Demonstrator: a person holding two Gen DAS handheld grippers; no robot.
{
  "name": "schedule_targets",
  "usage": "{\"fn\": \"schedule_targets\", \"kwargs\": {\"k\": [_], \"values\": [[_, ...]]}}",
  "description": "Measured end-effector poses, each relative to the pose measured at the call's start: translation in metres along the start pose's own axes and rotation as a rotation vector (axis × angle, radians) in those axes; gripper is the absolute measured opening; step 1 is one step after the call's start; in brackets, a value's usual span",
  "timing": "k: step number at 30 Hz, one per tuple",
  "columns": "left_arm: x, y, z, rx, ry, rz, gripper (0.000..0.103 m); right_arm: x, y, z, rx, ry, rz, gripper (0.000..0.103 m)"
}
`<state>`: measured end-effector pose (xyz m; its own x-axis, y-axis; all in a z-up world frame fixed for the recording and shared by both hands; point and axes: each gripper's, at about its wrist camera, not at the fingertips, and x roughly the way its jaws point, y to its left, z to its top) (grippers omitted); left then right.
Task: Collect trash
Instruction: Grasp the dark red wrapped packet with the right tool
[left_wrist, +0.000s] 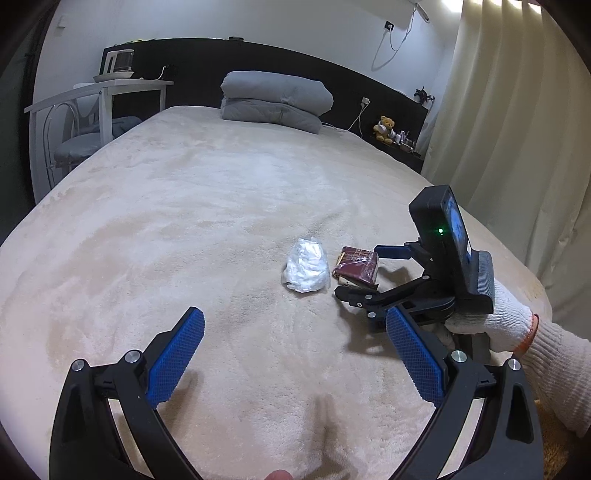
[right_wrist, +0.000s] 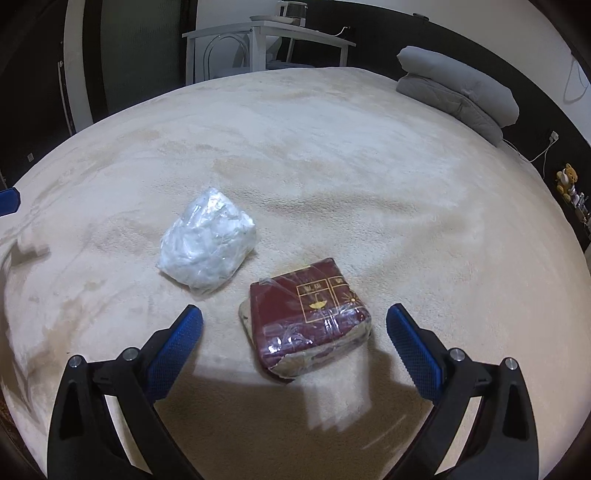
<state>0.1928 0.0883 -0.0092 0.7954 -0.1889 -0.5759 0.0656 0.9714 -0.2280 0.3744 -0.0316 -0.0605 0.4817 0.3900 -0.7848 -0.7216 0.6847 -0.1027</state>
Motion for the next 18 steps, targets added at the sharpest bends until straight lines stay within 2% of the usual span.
{"fn": "schedule_targets", "kwargs": {"k": [2, 5, 6, 9, 18], "values": [[0.001, 0.0, 0.0, 0.007, 0.0, 0.005, 0.097, 0.004, 0.0, 0.001, -0.004, 0.011, 0.005, 0.097], [0.003, 0.001, -0.001, -0.005, 0.006, 0.006, 0.097, 0.007, -0.001, 0.001, -0.005, 0.019, 0.01, 0.087], [0.004, 0.0, -0.001, -0.003, 0.007, 0.01, 0.097, 0.007, -0.001, 0.0, -0.006, 0.019, 0.008, 0.08], [0.007, -0.002, -0.002, 0.004, 0.015, 0.018, 0.097, 0.005, 0.003, 0.0, -0.025, 0.011, -0.001, 0.071], [0.01, -0.006, -0.003, 0.028, 0.016, 0.025, 0.097, -0.014, 0.007, -0.012, -0.041, -0.024, -0.026, 0.066]]}}
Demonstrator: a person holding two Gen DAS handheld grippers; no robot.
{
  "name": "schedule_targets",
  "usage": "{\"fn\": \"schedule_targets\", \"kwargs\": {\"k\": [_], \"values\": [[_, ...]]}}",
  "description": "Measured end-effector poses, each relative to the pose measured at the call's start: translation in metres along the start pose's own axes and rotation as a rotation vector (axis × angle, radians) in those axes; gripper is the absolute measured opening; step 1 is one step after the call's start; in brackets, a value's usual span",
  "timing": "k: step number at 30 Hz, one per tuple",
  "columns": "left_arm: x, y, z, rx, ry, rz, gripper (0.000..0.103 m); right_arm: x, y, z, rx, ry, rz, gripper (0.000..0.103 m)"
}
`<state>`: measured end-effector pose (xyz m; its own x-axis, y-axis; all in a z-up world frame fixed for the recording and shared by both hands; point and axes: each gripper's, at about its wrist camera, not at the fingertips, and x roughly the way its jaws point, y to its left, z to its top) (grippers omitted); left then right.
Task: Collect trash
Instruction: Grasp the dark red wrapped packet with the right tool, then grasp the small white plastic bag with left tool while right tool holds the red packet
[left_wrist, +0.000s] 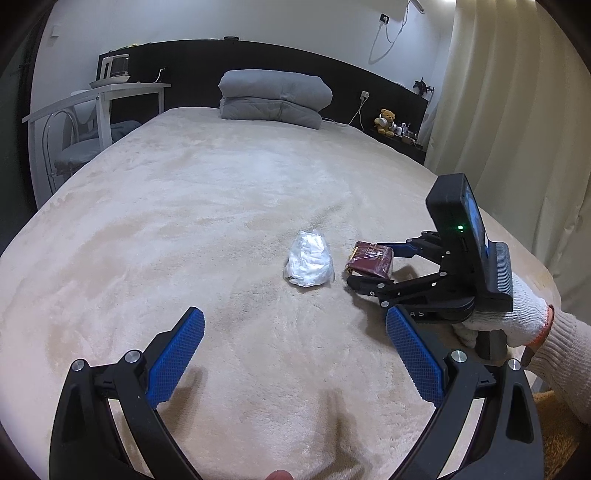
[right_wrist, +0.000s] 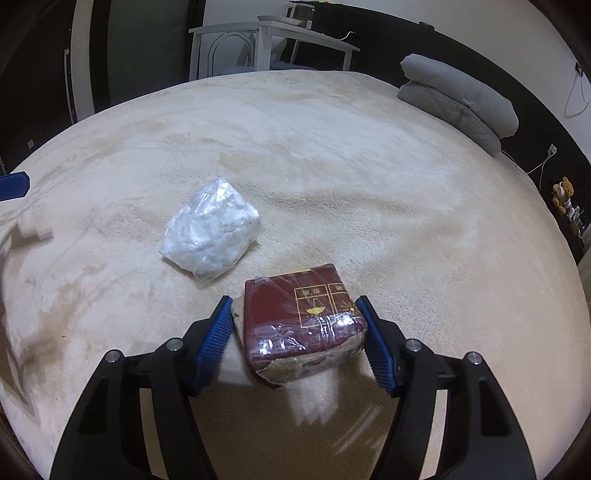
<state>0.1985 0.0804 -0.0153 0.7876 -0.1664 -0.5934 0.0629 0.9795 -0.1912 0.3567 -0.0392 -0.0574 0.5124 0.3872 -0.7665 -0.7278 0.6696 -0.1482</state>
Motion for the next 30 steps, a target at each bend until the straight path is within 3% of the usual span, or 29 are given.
{"fn": "schedule_targets", "kwargs": {"k": [22, 30], "values": [[0.081, -0.019, 0.016, -0.005, 0.098, 0.073, 0.096, -0.075, -0.026, -0.038, 0.109, -0.086, 0.011, 0.066], [0.113, -0.027, 0.031, -0.037, 0.112, 0.118, 0.096, -0.092, -0.039, -0.055, 0.119, -0.097, -0.027, 0.066]]}}
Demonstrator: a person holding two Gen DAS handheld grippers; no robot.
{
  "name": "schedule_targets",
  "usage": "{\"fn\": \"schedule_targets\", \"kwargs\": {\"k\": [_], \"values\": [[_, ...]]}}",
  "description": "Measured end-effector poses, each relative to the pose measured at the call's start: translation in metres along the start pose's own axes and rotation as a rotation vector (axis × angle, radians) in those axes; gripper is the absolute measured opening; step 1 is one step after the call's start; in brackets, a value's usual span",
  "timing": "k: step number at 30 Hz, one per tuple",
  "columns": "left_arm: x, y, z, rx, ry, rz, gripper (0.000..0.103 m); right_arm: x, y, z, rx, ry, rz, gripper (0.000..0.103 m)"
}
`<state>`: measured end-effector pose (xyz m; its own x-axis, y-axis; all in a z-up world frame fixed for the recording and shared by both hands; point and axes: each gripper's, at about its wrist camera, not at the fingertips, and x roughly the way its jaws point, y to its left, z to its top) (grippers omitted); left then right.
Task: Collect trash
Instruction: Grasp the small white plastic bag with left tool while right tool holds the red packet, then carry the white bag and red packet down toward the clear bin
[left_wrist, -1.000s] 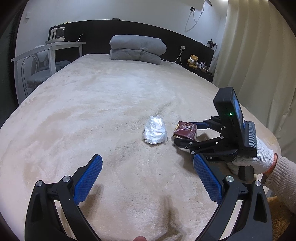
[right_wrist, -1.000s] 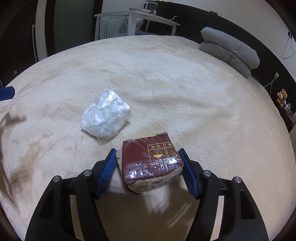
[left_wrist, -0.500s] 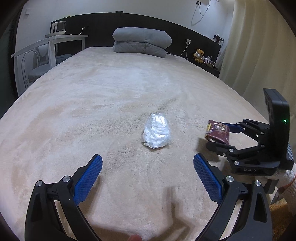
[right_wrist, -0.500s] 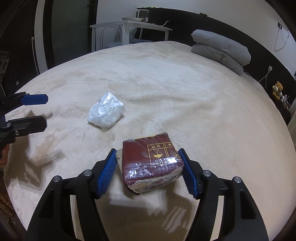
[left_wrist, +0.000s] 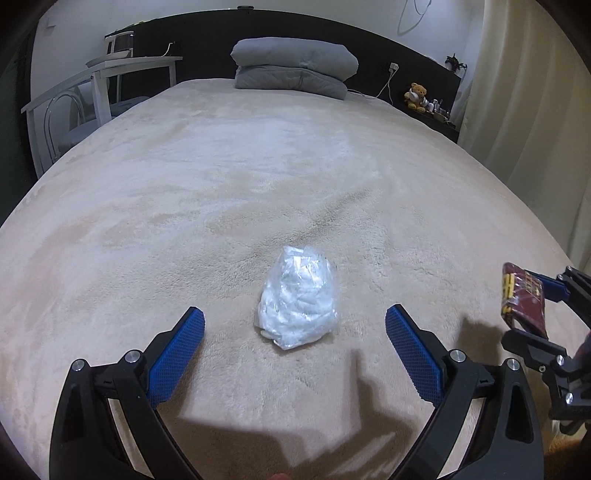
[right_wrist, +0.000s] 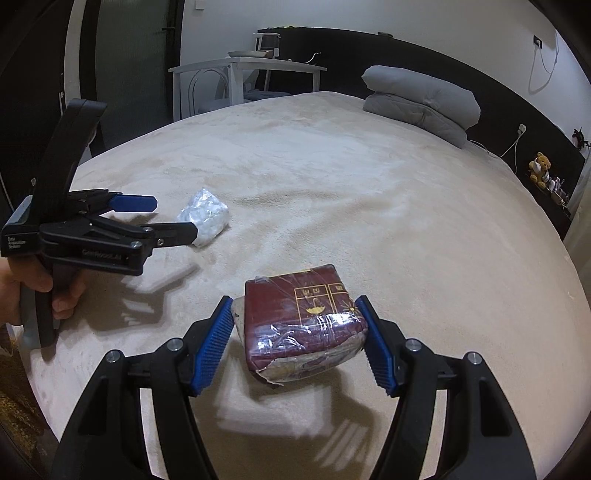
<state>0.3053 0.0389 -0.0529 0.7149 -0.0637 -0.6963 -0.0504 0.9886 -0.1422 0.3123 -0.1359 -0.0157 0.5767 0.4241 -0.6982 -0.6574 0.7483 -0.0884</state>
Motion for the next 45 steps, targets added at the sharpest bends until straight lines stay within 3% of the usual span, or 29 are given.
{"fn": "schedule_targets", "kwargs": {"k": [4, 9, 13, 25, 34, 45], "values": [[0.01, -0.007, 0.008, -0.003, 0.002, 0.005, 0.095, -0.002, -0.007, -0.005, 0.011, 0.003, -0.008, 0.066], [0.024, -0.007, 0.012, -0.018, 0.031, 0.006, 0.081, -0.005, -0.012, -0.008, 0.021, -0.001, -0.01, 0.066], [0.034, -0.008, 0.009, 0.005, 0.058, 0.017, 0.051, -0.007, -0.013, -0.008, 0.02, -0.006, -0.009, 0.066], [0.003, -0.011, 0.003, 0.014, -0.014, -0.002, 0.05, -0.02, -0.014, -0.01, 0.037, -0.023, -0.021, 0.066], [-0.047, -0.025, -0.005, 0.001, -0.084, -0.05, 0.05, -0.057, -0.007, -0.011, 0.092, -0.079, -0.054, 0.066], [-0.098, -0.042, -0.025, 0.021, -0.134, -0.092, 0.05, -0.09, -0.001, -0.032, 0.198, -0.08, -0.084, 0.066]]}}
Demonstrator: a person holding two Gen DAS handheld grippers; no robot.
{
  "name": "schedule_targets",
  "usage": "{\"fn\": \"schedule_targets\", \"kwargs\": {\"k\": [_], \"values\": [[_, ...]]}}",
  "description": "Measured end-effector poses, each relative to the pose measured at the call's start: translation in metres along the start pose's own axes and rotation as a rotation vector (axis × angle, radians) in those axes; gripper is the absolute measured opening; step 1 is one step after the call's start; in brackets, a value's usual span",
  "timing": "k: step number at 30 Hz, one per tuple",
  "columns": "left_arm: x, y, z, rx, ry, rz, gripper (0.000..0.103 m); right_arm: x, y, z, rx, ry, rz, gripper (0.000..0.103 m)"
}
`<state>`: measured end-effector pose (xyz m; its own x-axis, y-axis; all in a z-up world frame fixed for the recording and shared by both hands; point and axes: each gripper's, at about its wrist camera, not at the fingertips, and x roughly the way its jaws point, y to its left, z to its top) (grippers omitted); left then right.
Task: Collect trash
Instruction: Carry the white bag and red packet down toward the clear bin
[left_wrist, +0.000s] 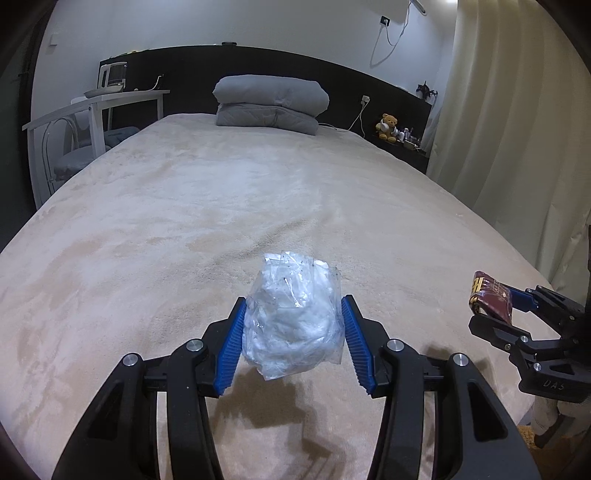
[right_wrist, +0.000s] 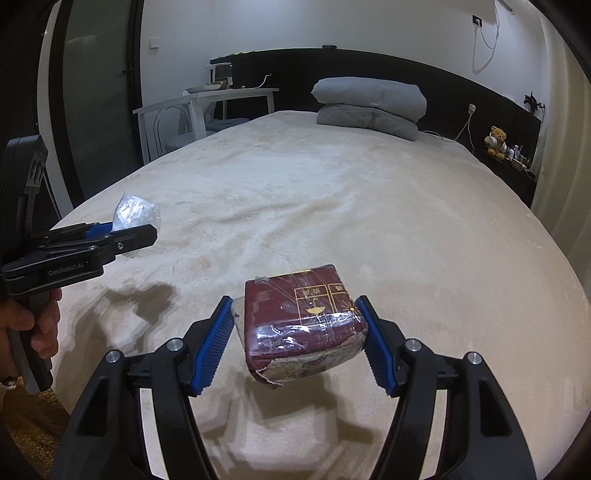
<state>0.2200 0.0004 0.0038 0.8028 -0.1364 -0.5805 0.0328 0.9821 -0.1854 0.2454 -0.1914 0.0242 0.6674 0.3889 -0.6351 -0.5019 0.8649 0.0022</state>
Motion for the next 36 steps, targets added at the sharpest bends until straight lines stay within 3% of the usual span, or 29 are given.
{"fn": "schedule_targets", "kwargs": {"k": [17, 36], "values": [[-0.079, -0.034, -0.05, 0.008, -0.061, -0.066, 0.05, -0.052, 0.023, -0.046, 0.105, 0.003, -0.023, 0.066], [-0.135, -0.063, -0.116, 0.009, -0.042, -0.077, 0.05, -0.099, 0.048, -0.111, 0.159, 0.051, -0.018, 0.066]]}}
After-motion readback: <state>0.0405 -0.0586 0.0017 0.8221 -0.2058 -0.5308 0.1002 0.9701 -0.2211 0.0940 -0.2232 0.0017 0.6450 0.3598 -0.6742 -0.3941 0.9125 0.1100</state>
